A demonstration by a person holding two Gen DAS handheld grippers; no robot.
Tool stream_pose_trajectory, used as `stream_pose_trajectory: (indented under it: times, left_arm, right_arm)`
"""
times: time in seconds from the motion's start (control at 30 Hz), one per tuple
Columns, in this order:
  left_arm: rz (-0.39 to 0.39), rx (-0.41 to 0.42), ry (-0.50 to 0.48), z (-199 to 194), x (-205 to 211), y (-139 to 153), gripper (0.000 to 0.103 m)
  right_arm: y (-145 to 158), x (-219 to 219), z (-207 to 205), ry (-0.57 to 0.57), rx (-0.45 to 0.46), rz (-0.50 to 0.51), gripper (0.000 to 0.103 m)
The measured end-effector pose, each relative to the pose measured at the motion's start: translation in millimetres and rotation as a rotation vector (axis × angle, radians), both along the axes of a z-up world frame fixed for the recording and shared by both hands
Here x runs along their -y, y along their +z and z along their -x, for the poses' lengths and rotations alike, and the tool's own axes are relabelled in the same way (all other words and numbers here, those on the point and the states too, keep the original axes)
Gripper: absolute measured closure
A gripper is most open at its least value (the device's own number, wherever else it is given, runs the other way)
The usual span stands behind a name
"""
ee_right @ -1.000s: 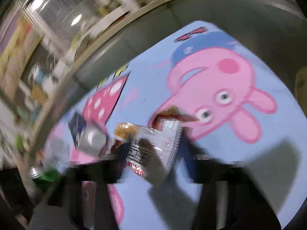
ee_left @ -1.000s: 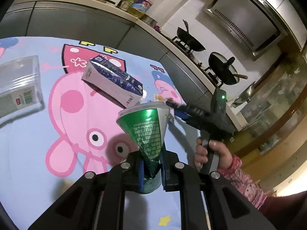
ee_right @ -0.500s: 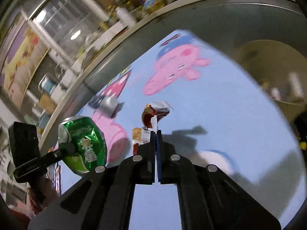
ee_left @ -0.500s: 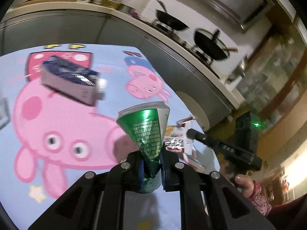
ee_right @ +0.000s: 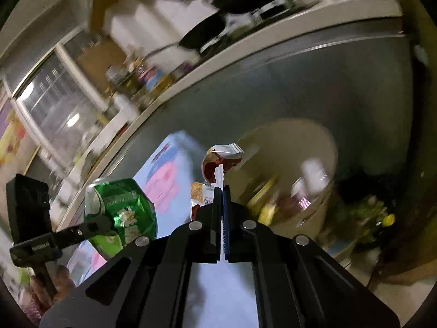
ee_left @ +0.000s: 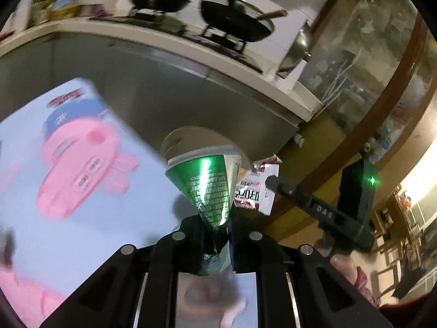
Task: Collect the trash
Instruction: 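Carry the green can and snack wrapper to the bin and open both grippers, then move both grippers back over the table toward the blue carton and clear bottle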
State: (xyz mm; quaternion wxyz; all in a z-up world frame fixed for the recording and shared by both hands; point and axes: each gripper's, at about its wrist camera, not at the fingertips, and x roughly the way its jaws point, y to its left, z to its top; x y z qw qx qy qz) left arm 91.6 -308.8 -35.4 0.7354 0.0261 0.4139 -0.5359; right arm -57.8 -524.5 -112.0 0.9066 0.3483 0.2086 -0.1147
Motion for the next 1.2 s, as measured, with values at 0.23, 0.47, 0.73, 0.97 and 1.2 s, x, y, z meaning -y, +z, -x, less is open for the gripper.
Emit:
stream_pose_trajectory:
  times: [0.23,0.47,0.73,0.97,1.2]
  left_arm:
    - [-0.081,0.021,-0.022,-27,95,-21,0.089]
    - [-0.156,0.084,0.057,-37,114,-38,0.054]
    - [-0.152,0.231,0.138,-14,70,-6,0.048]
    - [-0.165,0.317,0.248,12,9,11,0.047]
    - [-0.179,0.315,0.368,22,-60,14,0.038]
  right_arm:
    - [-14,45,-21,-0.061,-0.047,0.033,0.102]
    - [-29,51,-41,-0.074,-0.079,0.029,0.058]
    - [-8,24,-13,-0.081,0.009,0.001,0.056]
    - [2,-35,-2,0.002,0.007,-0.011,0.056]
    - [12,-87,-4,0.091,-0.014,-0.001,0.051]
